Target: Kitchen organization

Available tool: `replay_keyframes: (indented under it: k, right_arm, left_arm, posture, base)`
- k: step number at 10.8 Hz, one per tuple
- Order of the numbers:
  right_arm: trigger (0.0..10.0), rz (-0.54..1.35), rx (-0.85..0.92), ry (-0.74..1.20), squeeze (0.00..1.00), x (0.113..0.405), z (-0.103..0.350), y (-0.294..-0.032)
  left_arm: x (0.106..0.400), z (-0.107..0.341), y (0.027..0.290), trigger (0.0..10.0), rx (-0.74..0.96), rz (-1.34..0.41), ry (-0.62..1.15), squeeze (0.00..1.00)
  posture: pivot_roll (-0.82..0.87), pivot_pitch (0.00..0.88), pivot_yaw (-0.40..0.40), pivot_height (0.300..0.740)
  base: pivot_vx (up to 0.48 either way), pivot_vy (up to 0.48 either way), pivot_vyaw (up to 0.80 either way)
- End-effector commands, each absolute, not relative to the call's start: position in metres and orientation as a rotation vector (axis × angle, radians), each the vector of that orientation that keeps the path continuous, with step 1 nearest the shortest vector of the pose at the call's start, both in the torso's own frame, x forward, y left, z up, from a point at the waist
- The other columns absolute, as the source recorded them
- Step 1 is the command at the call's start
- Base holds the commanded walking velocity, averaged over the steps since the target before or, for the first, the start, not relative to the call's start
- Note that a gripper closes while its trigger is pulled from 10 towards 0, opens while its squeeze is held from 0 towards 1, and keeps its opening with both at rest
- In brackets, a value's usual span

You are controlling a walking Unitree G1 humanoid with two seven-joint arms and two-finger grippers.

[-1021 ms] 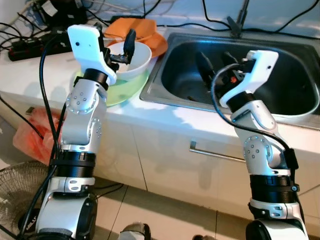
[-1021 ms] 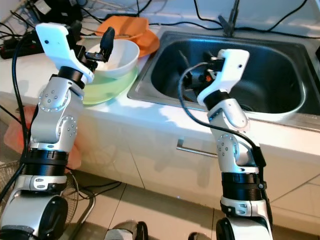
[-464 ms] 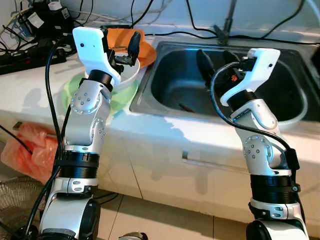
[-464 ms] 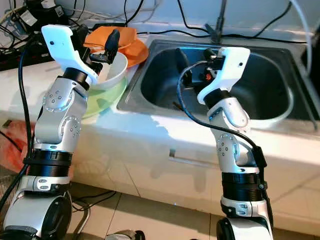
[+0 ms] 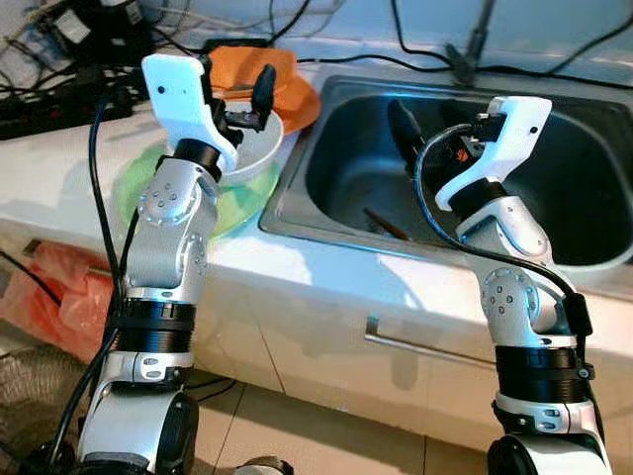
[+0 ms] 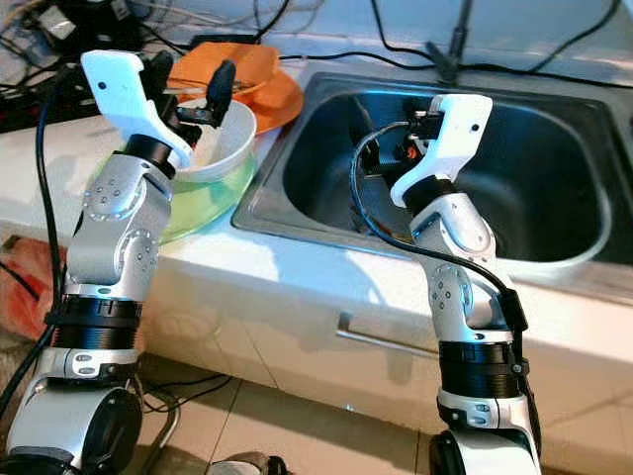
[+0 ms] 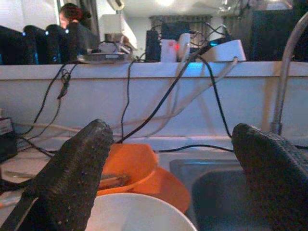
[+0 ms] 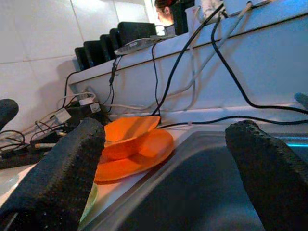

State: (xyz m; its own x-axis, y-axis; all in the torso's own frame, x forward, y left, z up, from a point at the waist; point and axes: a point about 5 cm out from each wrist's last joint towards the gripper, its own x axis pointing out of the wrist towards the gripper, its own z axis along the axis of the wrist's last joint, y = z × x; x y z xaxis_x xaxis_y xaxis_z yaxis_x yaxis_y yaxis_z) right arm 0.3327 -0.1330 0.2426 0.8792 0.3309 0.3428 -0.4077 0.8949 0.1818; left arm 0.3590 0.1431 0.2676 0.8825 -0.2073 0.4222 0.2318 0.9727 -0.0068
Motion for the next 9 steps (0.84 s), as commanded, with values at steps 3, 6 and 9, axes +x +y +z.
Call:
replay_keyframes:
  k: [3, 6, 9]
  right_arm:
    - [10.0, 0.394, 0.244, -0.309, 0.00, 0.3342, 0.2427, -0.1312]
    - [10.0, 0.397, 0.245, -0.303, 0.00, 0.3344, 0.2407, -0.1301]
    - [10.0, 0.397, 0.246, -0.298, 0.00, 0.3342, 0.2392, -0.1294]
  left_arm:
    - [0.3592, 0.2732, 0.1480, 10.0, -0.056, -0.207, -0.441, 0.00]
    - [0.3593, 0.2719, 0.1475, 10.0, -0.061, -0.209, -0.434, 0.00]
    - [0.3598, 0.2700, 0.1478, 10.0, -0.058, -0.213, -0.419, 0.00]
  posture:
    - [0.15, 0.049, 0.069, 0.740]
    - [0.15, 0.049, 0.071, 0.740]
    - [0.16, 0.054, 0.072, 0.740]
  base:
    - [0.304, 0.000, 0.00]
    - [0.322, 0.000, 0.00]
    - [0.370, 0.000, 0.00]
